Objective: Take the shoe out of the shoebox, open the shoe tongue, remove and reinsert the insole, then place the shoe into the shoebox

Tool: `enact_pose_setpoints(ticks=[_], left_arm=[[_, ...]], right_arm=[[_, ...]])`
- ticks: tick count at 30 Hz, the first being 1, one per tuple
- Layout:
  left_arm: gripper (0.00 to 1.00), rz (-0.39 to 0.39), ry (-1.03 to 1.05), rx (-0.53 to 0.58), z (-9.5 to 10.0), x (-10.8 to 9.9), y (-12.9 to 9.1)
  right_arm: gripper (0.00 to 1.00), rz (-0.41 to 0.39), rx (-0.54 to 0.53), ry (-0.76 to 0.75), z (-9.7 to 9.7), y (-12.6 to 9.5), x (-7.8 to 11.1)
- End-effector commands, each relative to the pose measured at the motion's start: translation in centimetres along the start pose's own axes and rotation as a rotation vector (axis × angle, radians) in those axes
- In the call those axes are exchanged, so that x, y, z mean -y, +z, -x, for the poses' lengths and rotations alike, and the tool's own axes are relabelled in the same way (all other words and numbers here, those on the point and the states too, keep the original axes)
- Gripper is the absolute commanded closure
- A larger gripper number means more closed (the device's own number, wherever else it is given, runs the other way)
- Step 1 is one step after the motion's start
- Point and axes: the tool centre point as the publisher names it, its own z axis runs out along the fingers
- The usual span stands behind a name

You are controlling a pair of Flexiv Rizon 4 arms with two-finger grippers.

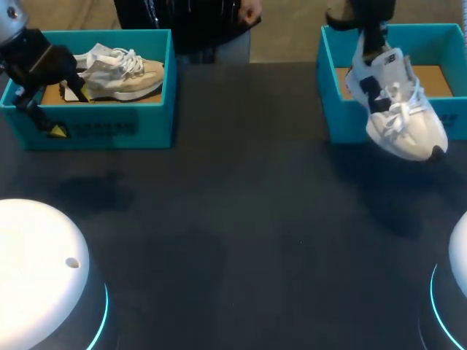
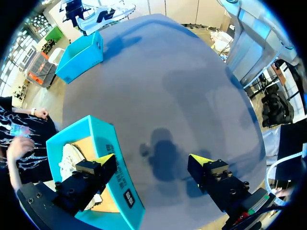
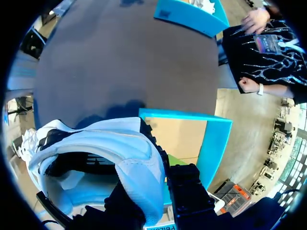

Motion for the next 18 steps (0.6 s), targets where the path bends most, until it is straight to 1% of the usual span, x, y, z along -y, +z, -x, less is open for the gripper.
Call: enact_pose_setpoints(ticks=[1, 4, 18], left_arm=[[0.00, 0.003, 0.001, -0.002, -0.02, -0.03, -0.05], [0.00, 0.003, 0.001, -0.002, -0.02, -0.03, -0.05], [0.00, 0.003, 0.001, -0.002, -0.02, -0.03, -0.05]], right_arm=[[1.00, 0.066, 0.001, 0.004, 0.10, -0.49, 1.34], [1.00, 0.081, -0.024, 0.050, 0.21, -0.17, 1.72], [1.00, 0.081, -0.024, 0.050, 0.21, -0.17, 1.72]])
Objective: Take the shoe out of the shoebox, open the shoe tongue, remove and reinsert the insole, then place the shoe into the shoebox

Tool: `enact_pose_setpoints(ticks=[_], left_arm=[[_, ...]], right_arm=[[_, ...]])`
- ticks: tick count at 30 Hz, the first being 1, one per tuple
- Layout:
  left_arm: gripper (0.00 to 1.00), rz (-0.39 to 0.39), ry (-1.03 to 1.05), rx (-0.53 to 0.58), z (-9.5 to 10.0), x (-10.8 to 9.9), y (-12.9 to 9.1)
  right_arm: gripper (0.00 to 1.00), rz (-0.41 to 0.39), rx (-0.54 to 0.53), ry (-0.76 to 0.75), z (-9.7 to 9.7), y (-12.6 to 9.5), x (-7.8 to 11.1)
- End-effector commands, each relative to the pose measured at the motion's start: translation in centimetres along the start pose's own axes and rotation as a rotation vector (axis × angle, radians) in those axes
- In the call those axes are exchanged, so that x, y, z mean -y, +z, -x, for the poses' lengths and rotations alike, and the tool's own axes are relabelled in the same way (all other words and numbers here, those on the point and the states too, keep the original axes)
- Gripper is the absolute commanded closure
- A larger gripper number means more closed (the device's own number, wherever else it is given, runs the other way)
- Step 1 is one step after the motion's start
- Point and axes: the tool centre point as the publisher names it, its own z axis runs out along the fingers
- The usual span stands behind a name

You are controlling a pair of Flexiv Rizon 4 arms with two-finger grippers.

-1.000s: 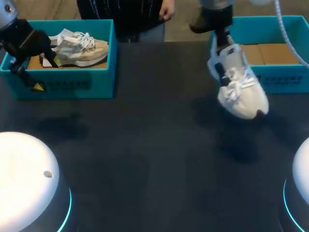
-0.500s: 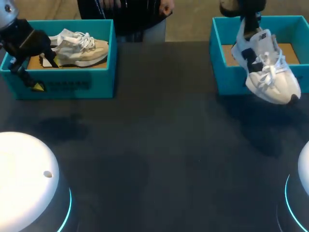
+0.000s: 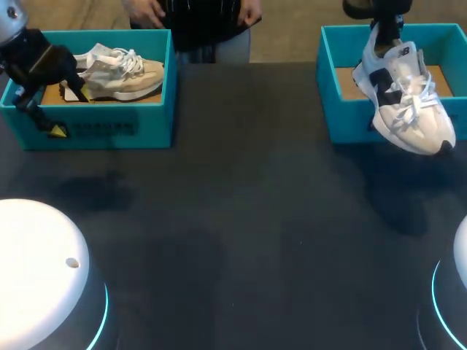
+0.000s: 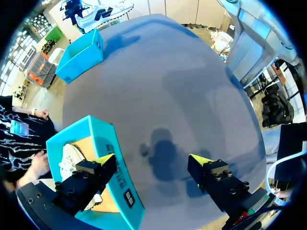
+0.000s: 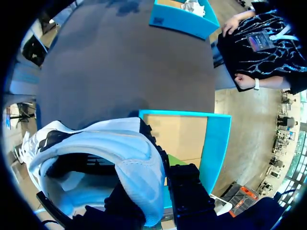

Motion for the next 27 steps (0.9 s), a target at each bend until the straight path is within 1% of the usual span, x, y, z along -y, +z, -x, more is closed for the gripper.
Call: enact_pose_setpoints(ticks=[1, 4, 5, 7, 8, 13, 19, 22, 27], left_arm=[[0.00, 0.003, 0.000, -0.002, 0.0, 0.0, 0.0], [0.00, 0.003, 0.000, -0.002, 0.0, 0.0, 0.0], [0.00, 0.003, 0.000, -0.002, 0.0, 0.0, 0.0], [0.00, 0.003, 0.000, -0.002, 0.0, 0.0, 0.0], [0.00, 0.003, 0.000, -0.002, 0.0, 0.0, 0.0], [0.00, 0.003, 0.000, -0.002, 0.0, 0.0, 0.0], [0.00, 0.003, 0.000, -0.002, 0.0, 0.0, 0.0], [0.00, 0.003, 0.000, -0.002, 0.0, 0.0, 0.0], [0.00, 0.003, 0.000, -0.002, 0.0, 0.0, 0.0]], right_arm=[[1.00, 0.001, -0.001, -0.001, 0.0, -0.1, 0.1], [1.00, 0.001, -0.001, -0.001, 0.0, -0.1, 0.1], [1.00, 0.002, -0.006, 0.009, 0.0, 0.0, 0.5], [1.00, -0.028, -0.029, 0.028, 0.1, 0.6, 1.9], [1.00, -0.024, -0.025, 0.038, 0.2, 0.7, 2.5], [1.00, -0.060, -0.033, 0.053, 0.7, 1.4, 6.0], [1.00, -0.067, -0.042, 0.051, 0.9, 2.2, 10.1], [1.00, -0.064, -0.054, 0.066, 0.8, 2.8, 12.4], [1.00, -0.101, -0.075, 0.108, 1.3, 3.4, 15.9]])
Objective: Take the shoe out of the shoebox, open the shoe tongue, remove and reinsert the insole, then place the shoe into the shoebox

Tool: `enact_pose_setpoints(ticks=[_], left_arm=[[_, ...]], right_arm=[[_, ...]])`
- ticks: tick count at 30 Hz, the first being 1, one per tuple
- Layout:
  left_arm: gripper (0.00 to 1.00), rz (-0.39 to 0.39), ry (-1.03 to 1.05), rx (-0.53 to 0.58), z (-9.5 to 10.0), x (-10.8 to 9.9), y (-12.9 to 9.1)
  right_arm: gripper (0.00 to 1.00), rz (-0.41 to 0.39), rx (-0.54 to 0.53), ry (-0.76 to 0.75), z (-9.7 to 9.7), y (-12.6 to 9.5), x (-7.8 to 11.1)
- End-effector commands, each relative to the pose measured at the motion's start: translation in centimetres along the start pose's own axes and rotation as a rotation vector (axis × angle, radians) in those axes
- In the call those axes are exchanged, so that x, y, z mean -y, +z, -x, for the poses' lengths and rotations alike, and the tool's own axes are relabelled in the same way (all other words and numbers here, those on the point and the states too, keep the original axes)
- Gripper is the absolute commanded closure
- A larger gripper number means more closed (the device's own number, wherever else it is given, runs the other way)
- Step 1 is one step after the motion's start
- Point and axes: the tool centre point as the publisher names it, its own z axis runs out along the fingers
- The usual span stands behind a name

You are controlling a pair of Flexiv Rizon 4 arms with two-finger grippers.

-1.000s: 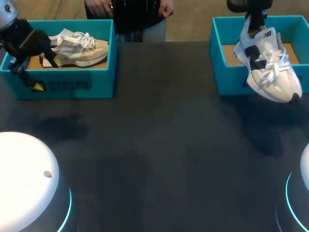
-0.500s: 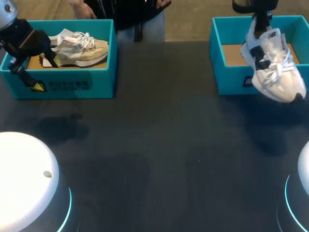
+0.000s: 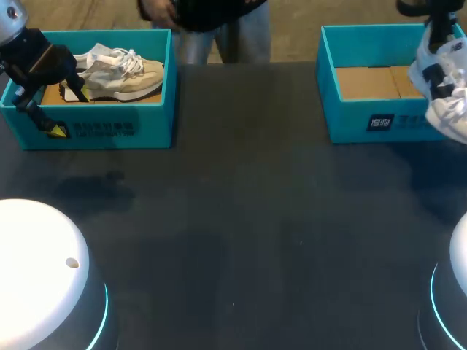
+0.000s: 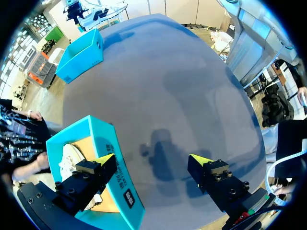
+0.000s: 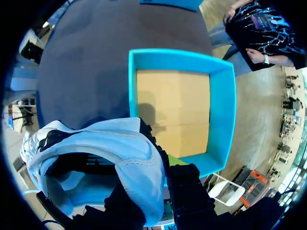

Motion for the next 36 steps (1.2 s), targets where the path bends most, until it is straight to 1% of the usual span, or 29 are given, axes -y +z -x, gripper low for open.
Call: enact_pose_setpoints(ticks=[1, 8, 14, 17, 18, 19, 20, 23, 24, 27, 28, 31, 34, 36], left_arm=[[0.00, 0.003, 0.001, -0.002, 0.0, 0.0, 0.0], [0.00, 0.003, 0.001, -0.002, 0.0, 0.0, 0.0], [0.00, 0.003, 0.001, -0.002, 0.0, 0.0, 0.0], [0.00, 0.003, 0.001, -0.002, 0.0, 0.0, 0.0], [0.00, 0.003, 0.001, -0.002, 0.0, 0.0, 0.0], [0.00, 0.003, 0.001, -0.002, 0.0, 0.0, 0.0], [0.00, 0.003, 0.001, -0.002, 0.0, 0.0, 0.0], [0.00, 0.003, 0.001, -0.002, 0.0, 0.0, 0.0], [0.00, 0.003, 0.001, -0.002, 0.0, 0.0, 0.0], [0.00, 0.003, 0.001, -0.002, 0.0, 0.0, 0.0], [0.00, 0.003, 0.001, -0.002, 0.0, 0.0, 0.0], [0.00, 0.003, 0.001, -0.002, 0.0, 0.0, 0.0], [0.00, 0.003, 0.001, -0.002, 0.0, 0.0, 0.0], [0.00, 0.003, 0.001, -0.002, 0.0, 0.0, 0.0]], right_arm=[[1.00, -0.006, -0.015, 0.021, 0.8, 0.7, 2.7], [1.00, -0.047, -0.018, 0.087, 1.7, 1.4, 5.4], [1.00, -0.067, 0.003, 0.203, 1.8, 1.9, 7.3], [1.00, -0.087, 0.015, 0.326, 1.7, 1.8, 7.9], [1.00, -0.107, 0.018, 0.401, 1.7, 1.7, 8.1], [1.00, -0.103, 0.021, 0.443, 1.6, 1.5, 8.1], [1.00, -0.119, 0.018, 0.500, 1.5, 1.4, 8.1], [1.00, -0.123, 0.016, 0.638, 1.2, 1.2, 8.3], [1.00, -0.102, 0.016, 0.683, 1.1, 1.2, 8.3], [1.00, -0.122, -0.014, 0.814, 1.0, 1.1, 8.2], [1.00, -0.123, -0.017, 0.842, 1.0, 1.2, 8.2], [1.00, -0.124, -0.043, 0.994, 0.9, 1.0, 8.5], [1.00, -0.143, -0.056, 1.066, 0.9, 0.9, 8.5], [1.00, -0.153, -0.049, 1.069, 0.9, 0.9, 8.5]])
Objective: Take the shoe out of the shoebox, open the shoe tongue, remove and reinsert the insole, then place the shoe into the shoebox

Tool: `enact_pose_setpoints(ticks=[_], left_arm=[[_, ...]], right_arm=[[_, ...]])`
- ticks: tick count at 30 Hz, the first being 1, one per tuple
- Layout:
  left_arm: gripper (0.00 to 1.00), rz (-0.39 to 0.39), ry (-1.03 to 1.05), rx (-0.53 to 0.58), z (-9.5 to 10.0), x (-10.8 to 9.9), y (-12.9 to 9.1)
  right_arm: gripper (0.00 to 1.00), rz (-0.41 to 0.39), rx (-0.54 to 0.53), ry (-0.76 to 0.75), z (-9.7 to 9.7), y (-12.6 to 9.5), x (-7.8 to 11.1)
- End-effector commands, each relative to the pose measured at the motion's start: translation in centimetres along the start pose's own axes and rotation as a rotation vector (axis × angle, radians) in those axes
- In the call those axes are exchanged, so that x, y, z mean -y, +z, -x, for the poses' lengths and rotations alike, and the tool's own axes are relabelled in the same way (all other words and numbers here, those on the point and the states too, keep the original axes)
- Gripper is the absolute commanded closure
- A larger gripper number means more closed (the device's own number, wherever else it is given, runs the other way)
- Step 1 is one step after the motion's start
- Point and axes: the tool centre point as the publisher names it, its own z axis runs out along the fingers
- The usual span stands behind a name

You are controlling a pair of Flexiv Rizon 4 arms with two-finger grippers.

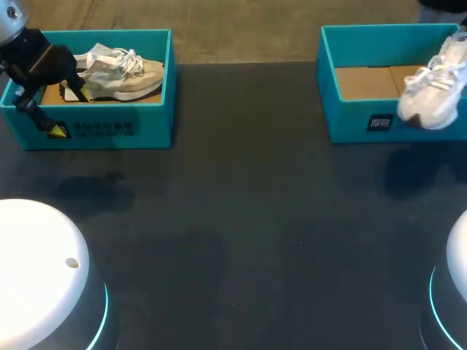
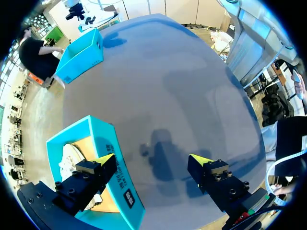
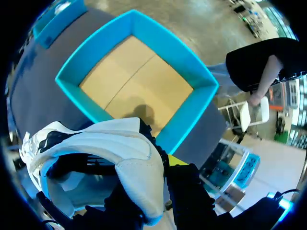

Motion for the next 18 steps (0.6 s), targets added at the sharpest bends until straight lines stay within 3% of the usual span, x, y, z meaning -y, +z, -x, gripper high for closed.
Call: enact_pose_setpoints(ticks=[1, 16, 18], left_arm=[[0.00, 0.003, 0.001, -0.002, -0.02, -0.03, -0.05], [0.00, 0.003, 0.001, -0.002, -0.02, -0.03, -0.05], [0.00, 0.003, 0.001, -0.002, -0.02, -0.03, -0.05]], right_arm=[[1.00, -0.049, -0.030, 0.225, 0.42, -0.29, -0.43], [1.00, -0.049, -0.030, 0.225, 0.42, -0.29, -0.43], [1.00, -0.029, -0.066, 0.345, 0.63, -0.17, -0.43]])
